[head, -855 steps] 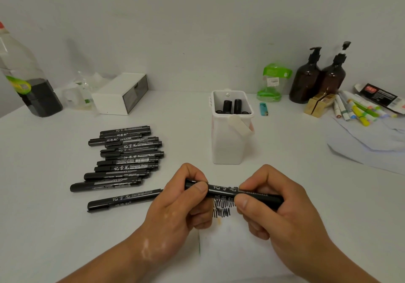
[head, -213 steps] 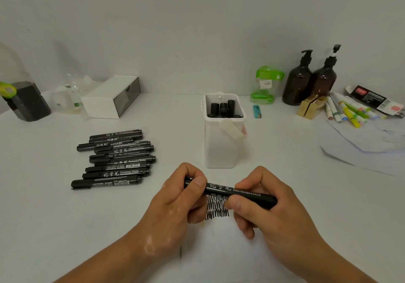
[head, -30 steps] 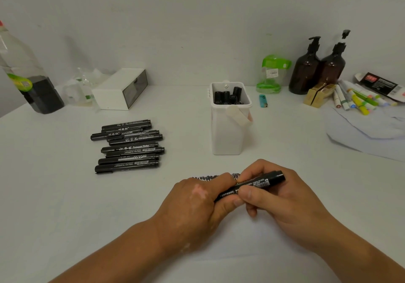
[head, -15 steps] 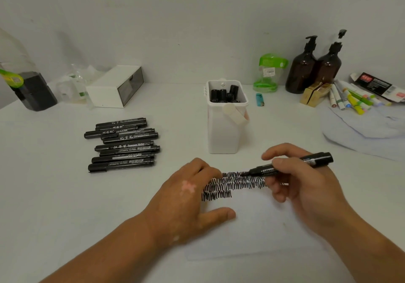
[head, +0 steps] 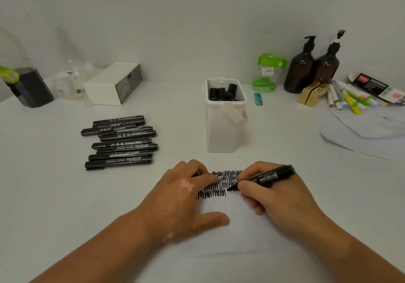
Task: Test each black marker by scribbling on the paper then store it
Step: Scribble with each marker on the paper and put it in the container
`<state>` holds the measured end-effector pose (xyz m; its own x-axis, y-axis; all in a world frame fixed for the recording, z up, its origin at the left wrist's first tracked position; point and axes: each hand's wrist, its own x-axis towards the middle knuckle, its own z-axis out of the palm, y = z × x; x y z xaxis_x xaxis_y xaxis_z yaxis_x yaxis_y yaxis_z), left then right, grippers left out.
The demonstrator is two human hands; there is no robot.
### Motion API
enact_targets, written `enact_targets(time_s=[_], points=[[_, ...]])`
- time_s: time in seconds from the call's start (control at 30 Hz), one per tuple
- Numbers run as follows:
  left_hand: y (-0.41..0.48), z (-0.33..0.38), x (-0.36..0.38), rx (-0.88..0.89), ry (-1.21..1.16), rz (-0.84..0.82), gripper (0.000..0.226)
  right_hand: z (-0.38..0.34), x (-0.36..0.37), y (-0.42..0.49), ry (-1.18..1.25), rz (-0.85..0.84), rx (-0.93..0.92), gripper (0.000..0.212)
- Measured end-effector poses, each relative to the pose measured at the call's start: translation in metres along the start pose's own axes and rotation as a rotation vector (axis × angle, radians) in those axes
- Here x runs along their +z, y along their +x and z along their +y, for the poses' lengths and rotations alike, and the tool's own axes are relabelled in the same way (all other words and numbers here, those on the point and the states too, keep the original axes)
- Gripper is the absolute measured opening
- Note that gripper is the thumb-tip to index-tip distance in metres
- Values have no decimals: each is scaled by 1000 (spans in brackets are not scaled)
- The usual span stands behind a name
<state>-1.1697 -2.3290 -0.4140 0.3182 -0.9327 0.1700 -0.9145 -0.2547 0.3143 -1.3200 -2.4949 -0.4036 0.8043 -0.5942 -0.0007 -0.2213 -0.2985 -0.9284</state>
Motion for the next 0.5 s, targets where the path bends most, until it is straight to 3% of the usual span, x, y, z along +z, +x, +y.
enact_targets(time_s=[0.2,0.5], points=[[0,0,1,-4,-10,13,80,1,0,-1,-69,4,-25,25],[0,0,1,-11,-8,6,82,4,-1,0,-116,-7,-16,17]])
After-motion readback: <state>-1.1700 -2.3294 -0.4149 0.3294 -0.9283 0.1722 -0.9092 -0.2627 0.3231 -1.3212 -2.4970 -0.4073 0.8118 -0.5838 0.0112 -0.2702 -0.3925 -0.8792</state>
